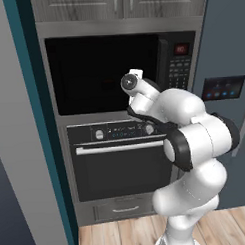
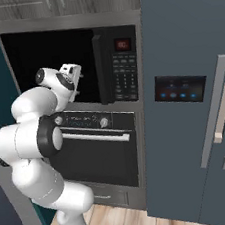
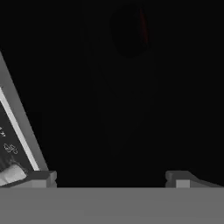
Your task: Place the microwavable item in the microwave. Then, close the microwave door and press the start button.
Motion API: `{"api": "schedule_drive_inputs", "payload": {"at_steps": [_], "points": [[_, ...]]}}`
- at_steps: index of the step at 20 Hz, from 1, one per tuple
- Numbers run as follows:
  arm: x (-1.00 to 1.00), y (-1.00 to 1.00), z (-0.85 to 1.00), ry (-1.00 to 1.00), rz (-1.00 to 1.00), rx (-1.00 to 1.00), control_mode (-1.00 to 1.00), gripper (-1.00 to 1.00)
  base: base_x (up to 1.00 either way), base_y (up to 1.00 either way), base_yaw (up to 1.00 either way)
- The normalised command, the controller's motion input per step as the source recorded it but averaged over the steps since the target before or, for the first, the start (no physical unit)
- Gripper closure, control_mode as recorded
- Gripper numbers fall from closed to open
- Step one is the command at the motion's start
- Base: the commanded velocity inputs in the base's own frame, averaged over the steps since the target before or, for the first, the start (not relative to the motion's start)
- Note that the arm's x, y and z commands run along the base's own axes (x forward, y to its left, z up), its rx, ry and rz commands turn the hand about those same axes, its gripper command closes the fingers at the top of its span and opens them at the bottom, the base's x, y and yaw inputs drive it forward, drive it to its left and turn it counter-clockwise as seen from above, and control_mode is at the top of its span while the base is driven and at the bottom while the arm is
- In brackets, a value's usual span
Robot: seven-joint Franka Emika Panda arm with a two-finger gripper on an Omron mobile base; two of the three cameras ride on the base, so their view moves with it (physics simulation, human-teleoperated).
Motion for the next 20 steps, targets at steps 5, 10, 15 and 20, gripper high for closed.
{"api": "schedule_drive_inputs", "payload": {"at_steps": [5,10,15,20], "points": [[0.73,-0.07,0.0,0.05,0.0,0.01,-1.0,-1.0,0.0,0.0,0.0],[0.62,-0.01,-0.01,0.04,0.0,0.0,-1.0,-1.0,0.0,0.0,0.0],[-0.71,-0.14,0.06,-0.06,0.0,0.0,-1.0,-1.0,0.0,0.0,0.0],[-1.0,-0.19,0.08,-0.1,0.0,0.05,-1.0,-1.0,0.0,0.0,0.0]]}}
